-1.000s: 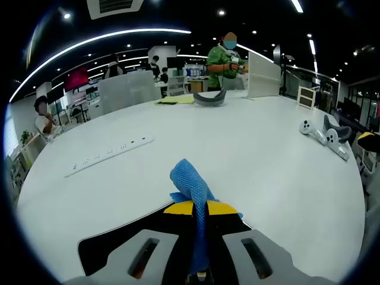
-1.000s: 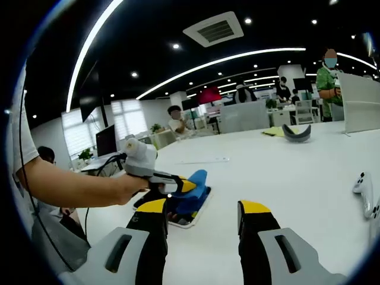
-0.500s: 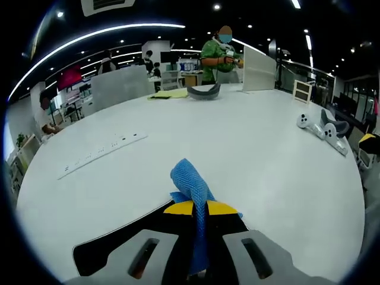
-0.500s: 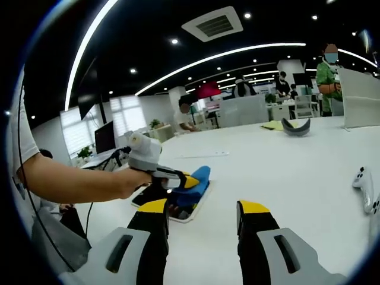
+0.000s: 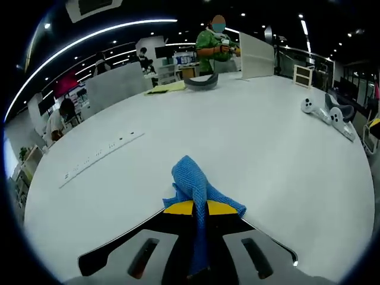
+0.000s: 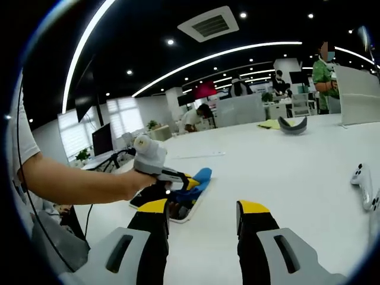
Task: Wipe the mirror surface with the cleaning cloth until all visible marks leave the cleaned area.
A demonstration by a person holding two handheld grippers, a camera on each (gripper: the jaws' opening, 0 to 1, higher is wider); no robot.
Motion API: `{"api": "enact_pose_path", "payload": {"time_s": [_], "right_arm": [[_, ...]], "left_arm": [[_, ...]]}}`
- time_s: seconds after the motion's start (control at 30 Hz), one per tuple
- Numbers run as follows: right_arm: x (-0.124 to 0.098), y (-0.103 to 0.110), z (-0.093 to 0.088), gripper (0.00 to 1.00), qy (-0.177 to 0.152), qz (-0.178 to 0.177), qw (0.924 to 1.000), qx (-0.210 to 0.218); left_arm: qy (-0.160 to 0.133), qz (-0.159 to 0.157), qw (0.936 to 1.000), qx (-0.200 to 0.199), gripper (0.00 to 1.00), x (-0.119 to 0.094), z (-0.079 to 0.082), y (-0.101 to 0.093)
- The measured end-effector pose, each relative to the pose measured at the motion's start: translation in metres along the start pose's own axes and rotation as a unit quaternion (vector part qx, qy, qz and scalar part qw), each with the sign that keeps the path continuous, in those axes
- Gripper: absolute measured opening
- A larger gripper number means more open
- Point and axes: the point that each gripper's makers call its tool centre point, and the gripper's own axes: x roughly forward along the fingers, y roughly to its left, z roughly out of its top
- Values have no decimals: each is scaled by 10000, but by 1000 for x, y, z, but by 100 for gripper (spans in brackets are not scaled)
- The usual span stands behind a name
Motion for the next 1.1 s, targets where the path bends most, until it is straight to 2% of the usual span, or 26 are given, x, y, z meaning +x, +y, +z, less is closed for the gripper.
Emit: {"api": "enact_pose_path", "payload": {"time_s": [0.57, 1.1], "right_arm": [[-1, -4, 1, 42, -11, -83, 10000, -25], [-1, -9, 0, 42, -2, -191, 9998, 4]], "left_arm": [[-28, 25, 10000, -6, 3, 1, -1, 4], [-72, 92, 9998, -139, 3, -1, -6, 19]]}}
